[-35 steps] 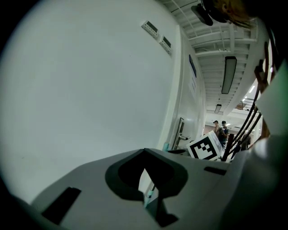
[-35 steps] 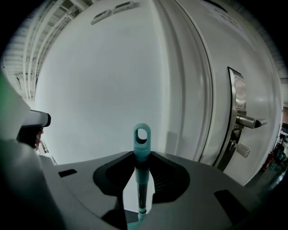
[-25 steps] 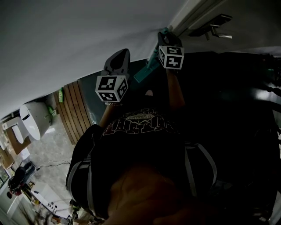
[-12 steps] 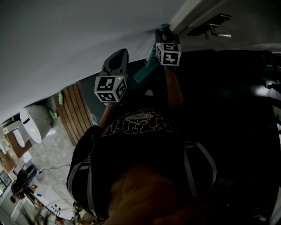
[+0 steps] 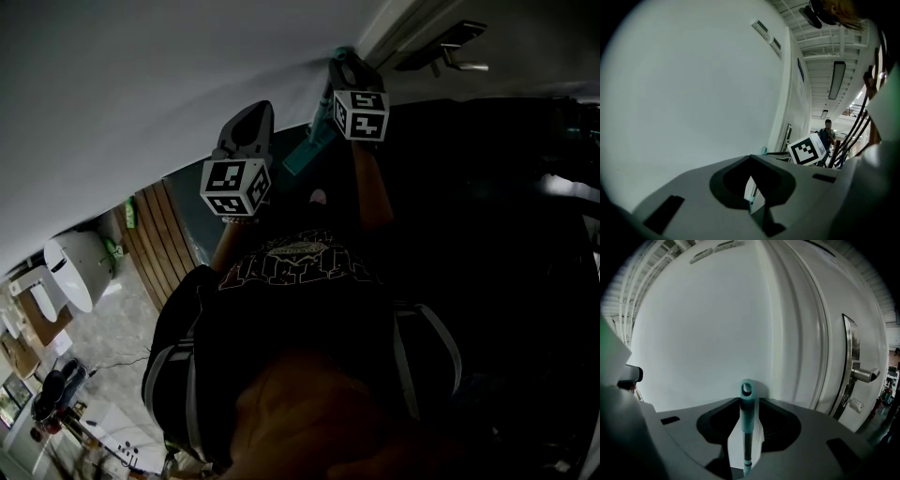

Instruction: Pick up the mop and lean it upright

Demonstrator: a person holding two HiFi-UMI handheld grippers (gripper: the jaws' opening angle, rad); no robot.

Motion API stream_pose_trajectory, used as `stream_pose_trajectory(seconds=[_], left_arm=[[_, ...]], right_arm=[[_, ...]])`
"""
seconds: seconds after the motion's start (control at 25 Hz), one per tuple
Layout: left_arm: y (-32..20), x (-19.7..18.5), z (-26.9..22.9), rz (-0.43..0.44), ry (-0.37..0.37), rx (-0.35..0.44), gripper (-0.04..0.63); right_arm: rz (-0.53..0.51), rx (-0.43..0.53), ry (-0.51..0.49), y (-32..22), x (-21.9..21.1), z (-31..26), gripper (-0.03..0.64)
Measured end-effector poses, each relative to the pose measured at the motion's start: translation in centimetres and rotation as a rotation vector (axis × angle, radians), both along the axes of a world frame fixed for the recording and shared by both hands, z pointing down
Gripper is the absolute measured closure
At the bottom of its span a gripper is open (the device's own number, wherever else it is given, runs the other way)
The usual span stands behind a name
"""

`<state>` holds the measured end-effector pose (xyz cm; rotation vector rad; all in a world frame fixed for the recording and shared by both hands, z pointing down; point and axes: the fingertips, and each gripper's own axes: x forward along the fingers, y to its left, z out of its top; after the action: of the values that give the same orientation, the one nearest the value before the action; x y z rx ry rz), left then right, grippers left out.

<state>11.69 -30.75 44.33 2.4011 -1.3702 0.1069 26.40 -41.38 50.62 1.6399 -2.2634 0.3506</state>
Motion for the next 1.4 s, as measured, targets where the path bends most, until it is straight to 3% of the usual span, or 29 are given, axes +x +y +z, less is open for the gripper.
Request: stream_pose_trajectory(seconds=[0.6,0.92,1.4], left_arm=[[1.2,1.7,0.4,0.022,0.001,0.008,0.549],[2.5,1.5,-0.6,0.034,0.006,0.019,0.549],[3.4,2.8,-1.6,0.081,0.016,0.032,0.549]], right_arm=[[0.004,0.053,-0.04,3.7,1.8,-1.3,0.5],[-0.031,0.101,-0.014,7.5,0.7,-4.3,0.594],[-0.035,0.115,-0.066,12.2,0.1,-6.8,0.598]])
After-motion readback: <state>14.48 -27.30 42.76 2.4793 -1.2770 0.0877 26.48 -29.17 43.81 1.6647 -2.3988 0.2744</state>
